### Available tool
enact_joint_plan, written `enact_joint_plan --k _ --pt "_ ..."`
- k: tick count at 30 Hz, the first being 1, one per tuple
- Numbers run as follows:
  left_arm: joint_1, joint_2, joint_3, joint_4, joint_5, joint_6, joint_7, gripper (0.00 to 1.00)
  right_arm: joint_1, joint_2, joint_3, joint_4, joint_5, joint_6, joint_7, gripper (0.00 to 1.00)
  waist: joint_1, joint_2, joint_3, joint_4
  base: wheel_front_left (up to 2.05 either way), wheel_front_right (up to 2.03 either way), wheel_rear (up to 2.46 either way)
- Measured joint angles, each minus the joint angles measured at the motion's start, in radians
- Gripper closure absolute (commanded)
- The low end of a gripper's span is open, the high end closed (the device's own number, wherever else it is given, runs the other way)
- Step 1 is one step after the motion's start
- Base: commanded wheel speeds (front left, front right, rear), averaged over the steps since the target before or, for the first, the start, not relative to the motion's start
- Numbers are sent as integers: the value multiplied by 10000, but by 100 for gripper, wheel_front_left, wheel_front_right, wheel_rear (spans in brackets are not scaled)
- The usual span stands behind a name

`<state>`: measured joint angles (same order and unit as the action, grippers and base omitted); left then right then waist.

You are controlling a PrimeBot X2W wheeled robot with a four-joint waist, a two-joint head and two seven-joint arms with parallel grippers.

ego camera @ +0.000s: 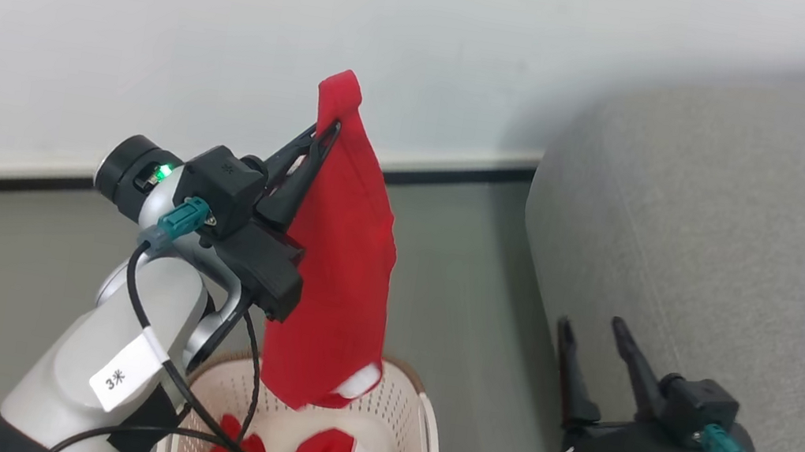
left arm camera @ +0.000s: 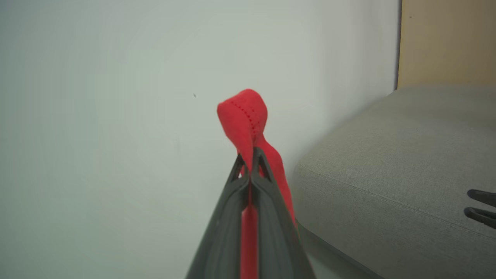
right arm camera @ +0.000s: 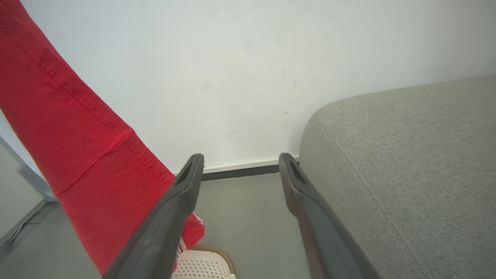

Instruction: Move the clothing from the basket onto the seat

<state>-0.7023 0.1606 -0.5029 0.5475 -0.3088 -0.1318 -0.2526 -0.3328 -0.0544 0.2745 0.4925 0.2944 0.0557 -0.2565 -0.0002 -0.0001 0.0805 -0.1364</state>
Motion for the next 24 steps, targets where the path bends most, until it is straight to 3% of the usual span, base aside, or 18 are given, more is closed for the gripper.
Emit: enact_joint_plan --k 11,21,24 --pt "101 -67 -224 -476 -387 -2 234 100 -734 -10 1310 499 -485 589 0 0 0 0 -1191 66 0 0 0" --pt "106 -130 -276 -719 -500 -2 675 100 -1306 -38 2880 1049 -360 679 0 0 2 2 -1417 147 0 0 0" --pt "106 -198 -311 -819 -512 -2 853 100 -1587 -44 3958 1032 132 679 0 0 2 1 -1409 198 0 0 0"
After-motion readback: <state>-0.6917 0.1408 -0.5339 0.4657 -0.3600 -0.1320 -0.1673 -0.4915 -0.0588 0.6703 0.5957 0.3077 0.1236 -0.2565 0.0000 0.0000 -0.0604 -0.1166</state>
